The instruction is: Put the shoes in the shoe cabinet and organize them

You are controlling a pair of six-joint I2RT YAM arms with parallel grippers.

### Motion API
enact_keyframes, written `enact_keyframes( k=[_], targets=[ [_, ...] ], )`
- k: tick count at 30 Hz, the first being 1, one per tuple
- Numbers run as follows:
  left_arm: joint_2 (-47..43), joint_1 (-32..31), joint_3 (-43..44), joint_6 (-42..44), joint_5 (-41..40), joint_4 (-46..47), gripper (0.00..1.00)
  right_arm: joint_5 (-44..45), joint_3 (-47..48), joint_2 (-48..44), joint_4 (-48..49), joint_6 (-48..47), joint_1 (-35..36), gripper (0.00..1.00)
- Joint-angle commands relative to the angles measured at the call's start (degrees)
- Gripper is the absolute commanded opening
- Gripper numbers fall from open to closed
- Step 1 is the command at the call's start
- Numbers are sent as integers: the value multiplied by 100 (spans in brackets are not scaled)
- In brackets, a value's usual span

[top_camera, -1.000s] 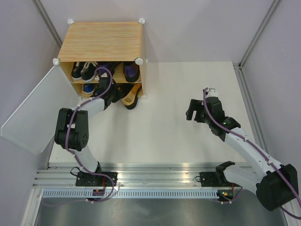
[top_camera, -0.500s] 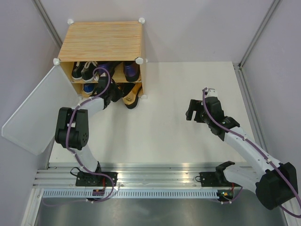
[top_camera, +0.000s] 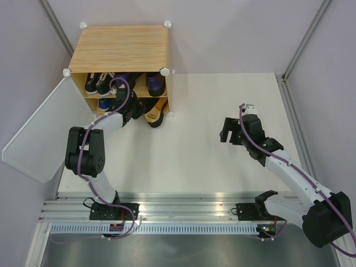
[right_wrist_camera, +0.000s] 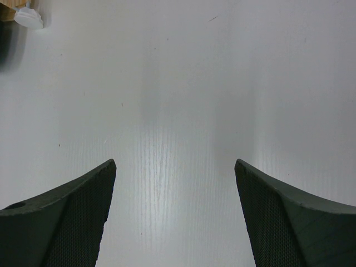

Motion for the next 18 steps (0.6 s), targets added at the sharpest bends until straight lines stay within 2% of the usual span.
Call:
enact_keyframes(
  k=[1,18],
  targets=[
    [-229,-5,602,-156,168,642,2,120,144,7,92,-72,-9,91],
    [8,-32,1006,-200,221,712,2,120,162,51,101,-71,-9,90]
  ],
)
